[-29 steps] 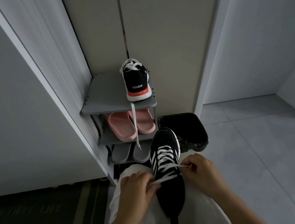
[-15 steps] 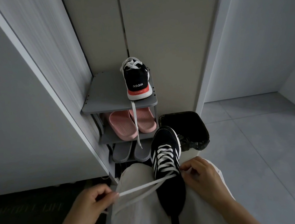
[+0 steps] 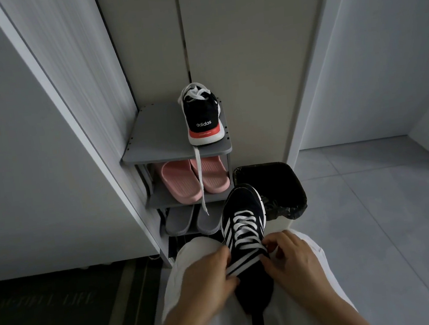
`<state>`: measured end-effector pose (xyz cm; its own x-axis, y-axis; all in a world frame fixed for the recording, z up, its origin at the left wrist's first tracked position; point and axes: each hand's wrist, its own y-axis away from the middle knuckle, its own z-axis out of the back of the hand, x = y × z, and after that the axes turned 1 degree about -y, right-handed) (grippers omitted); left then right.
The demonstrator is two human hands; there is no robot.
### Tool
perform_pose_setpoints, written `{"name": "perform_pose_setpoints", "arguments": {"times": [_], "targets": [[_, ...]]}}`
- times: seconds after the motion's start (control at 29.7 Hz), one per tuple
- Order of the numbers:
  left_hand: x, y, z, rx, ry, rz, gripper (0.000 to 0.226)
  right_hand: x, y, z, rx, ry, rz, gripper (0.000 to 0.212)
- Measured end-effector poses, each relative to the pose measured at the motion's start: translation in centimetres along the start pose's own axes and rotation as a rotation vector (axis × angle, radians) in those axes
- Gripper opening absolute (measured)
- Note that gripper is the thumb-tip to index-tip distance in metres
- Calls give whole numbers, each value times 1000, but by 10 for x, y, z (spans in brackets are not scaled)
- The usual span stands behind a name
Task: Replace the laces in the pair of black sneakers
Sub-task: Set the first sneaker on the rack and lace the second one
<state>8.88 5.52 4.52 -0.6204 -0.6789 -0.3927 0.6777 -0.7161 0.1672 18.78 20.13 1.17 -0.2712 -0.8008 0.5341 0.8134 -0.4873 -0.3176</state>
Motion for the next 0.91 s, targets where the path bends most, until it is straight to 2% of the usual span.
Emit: {"name": "perform_pose_setpoints", "arguments": {"times": [0.1, 0.2, 0.34, 0.4, 0.5, 0.61, 0.67, 0.74, 0.77, 0.84, 0.91], "targets": [[8, 2, 16, -95, -161, -26, 13, 0, 0, 2, -21, 4, 5, 25], [22, 7, 38, -174, -85, -69, 7, -2, 0, 0, -31, 16, 15, 24], [38, 14, 48, 119, 181, -40, 23, -2, 0, 0, 10, -7, 17, 24], [45, 20, 48, 155, 210, -4, 22, -1, -1, 3, -14, -24, 27, 27], [54, 29, 55, 32, 12, 56, 21, 7, 2, 9, -66, -31, 118, 25], [55, 33, 72, -109, -64, 130, 18, 14, 9, -1, -40, -90, 247, 17], [55, 36, 82, -228, 12, 102, 18, 23, 13, -10, -5, -139, 244, 17], [48, 39, 89, -284, 247, 32, 14, 38, 15, -16, 36, -167, 236, 21], [40, 40, 92, -240, 394, -3, 13, 53, 14, -14, 117, -266, 212, 25], [20, 38, 93, -80, 643, -63, 17, 85, 11, -12, 343, -624, 108, 35], [6, 32, 90, -18, 725, -90, 20, 107, 8, -11, 568, -979, -26, 35]]}}
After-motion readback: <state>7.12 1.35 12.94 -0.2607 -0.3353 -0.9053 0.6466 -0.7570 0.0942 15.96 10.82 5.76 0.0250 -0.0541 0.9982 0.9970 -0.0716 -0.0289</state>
